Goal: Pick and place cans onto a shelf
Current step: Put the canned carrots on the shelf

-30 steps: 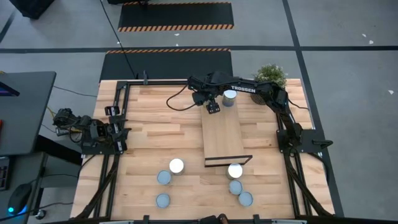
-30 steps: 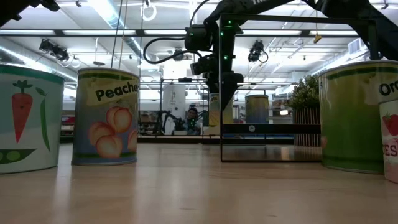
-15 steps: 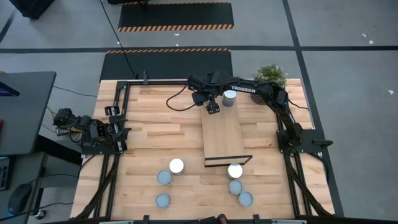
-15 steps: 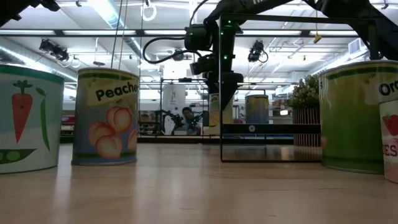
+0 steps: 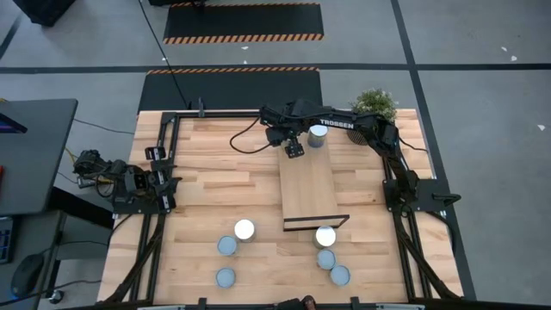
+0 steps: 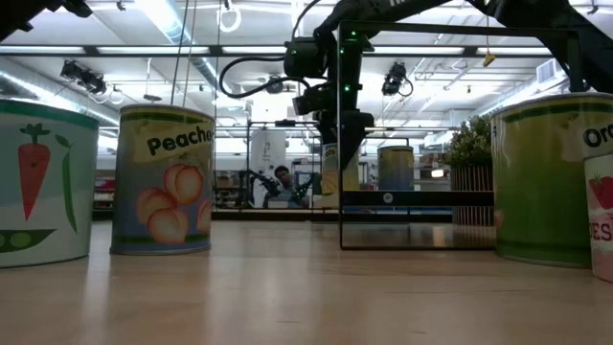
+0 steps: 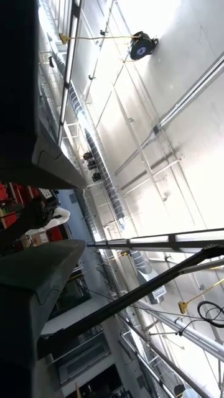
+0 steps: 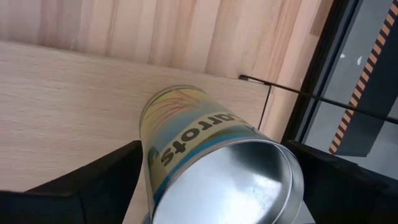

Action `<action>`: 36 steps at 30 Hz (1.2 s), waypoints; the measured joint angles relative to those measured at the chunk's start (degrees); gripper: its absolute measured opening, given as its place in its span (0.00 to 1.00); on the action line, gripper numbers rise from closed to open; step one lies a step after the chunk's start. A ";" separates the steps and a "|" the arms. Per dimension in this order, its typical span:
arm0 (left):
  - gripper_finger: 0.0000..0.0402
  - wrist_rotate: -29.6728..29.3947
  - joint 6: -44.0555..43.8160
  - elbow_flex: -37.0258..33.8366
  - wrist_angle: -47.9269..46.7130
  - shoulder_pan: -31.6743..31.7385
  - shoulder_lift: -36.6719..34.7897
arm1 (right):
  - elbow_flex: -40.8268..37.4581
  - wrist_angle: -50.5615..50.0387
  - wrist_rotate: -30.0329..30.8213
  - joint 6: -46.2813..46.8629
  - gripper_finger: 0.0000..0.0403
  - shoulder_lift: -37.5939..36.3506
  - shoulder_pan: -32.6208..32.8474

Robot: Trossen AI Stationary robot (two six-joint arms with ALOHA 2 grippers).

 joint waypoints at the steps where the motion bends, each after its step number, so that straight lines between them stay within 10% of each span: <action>1: 0.37 -0.02 0.00 0.00 0.00 -0.02 0.00 | 0.00 0.00 0.00 0.00 0.99 0.00 0.00; 36: 0.37 -1.09 -1.05 0.02 -0.45 0.00 0.00 | 1.21 0.62 0.13 8.99 0.99 0.00 -0.66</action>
